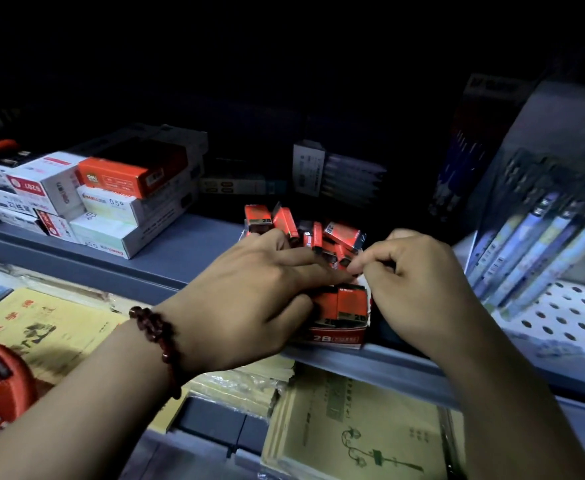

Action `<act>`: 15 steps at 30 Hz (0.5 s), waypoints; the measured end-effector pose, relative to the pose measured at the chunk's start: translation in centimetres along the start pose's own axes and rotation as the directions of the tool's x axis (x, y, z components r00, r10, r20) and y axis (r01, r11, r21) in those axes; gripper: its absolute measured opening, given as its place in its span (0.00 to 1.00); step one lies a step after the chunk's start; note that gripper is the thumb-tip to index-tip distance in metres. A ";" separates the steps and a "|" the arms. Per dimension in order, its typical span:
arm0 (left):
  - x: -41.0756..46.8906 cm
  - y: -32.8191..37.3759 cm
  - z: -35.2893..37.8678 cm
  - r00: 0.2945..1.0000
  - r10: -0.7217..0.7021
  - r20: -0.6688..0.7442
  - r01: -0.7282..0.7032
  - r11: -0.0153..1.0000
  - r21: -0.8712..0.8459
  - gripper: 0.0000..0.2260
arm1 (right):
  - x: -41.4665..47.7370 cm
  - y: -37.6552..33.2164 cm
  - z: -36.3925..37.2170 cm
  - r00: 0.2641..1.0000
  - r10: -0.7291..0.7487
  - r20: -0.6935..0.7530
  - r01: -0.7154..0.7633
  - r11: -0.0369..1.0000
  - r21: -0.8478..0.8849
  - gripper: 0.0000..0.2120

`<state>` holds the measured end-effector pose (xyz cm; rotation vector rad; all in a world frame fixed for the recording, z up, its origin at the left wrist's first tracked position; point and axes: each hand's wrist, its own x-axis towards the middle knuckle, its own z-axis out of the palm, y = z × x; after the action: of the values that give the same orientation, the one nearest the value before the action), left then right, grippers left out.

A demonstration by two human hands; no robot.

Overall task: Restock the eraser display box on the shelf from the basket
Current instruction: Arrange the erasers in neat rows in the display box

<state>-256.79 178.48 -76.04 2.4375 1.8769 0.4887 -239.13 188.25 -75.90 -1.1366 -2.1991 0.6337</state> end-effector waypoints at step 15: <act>0.4 0.5 -0.7 0.975 -0.173 0.142 0.204 0.946 -0.253 0.23 | -0.4 0.5 -0.3 0.993 0.040 0.112 -0.059 0.982 0.179 0.17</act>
<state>-256.38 178.55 -75.14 2.0474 1.8371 0.5337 -238.46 188.23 -76.12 -1.0871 -2.1562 0.9179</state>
